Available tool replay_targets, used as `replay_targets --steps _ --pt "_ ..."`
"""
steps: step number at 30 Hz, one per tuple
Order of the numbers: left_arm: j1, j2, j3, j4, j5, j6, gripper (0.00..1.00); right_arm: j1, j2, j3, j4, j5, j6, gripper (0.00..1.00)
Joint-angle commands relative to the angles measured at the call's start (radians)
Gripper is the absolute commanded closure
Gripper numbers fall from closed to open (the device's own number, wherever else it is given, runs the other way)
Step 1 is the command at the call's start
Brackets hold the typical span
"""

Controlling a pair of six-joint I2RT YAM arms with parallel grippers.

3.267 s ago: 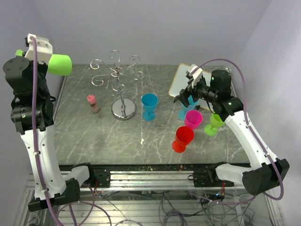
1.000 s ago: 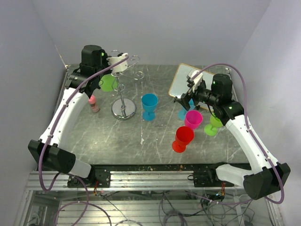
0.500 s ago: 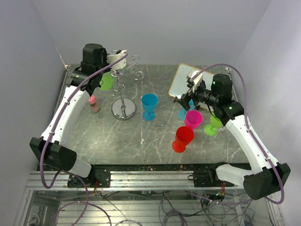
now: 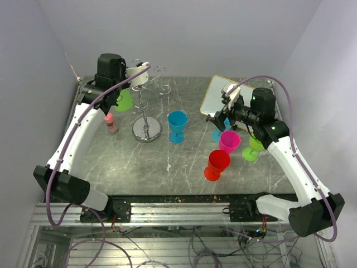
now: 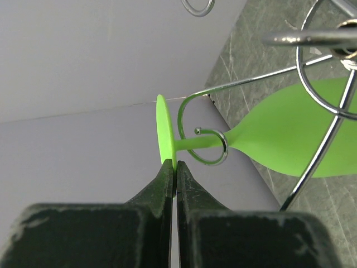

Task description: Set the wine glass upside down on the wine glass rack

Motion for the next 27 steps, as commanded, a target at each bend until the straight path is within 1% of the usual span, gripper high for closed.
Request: replay_targets --steps 1,7,16,27 --pt "-0.009 -0.046 0.001 -0.034 0.015 -0.003 0.93 -0.004 -0.018 -0.013 0.023 -0.012 -0.012 0.07" --pt "-0.010 -0.042 0.002 -0.053 0.047 -0.004 0.93 -0.004 -0.020 -0.015 0.024 -0.011 -0.013 0.07" --pt "-0.021 -0.027 -0.011 -0.065 0.050 0.000 0.88 -0.005 -0.019 -0.019 0.027 -0.005 -0.017 0.07" --pt "-0.028 -0.026 -0.037 -0.086 0.047 0.019 0.80 -0.005 -0.017 -0.022 0.030 0.000 -0.018 0.07"
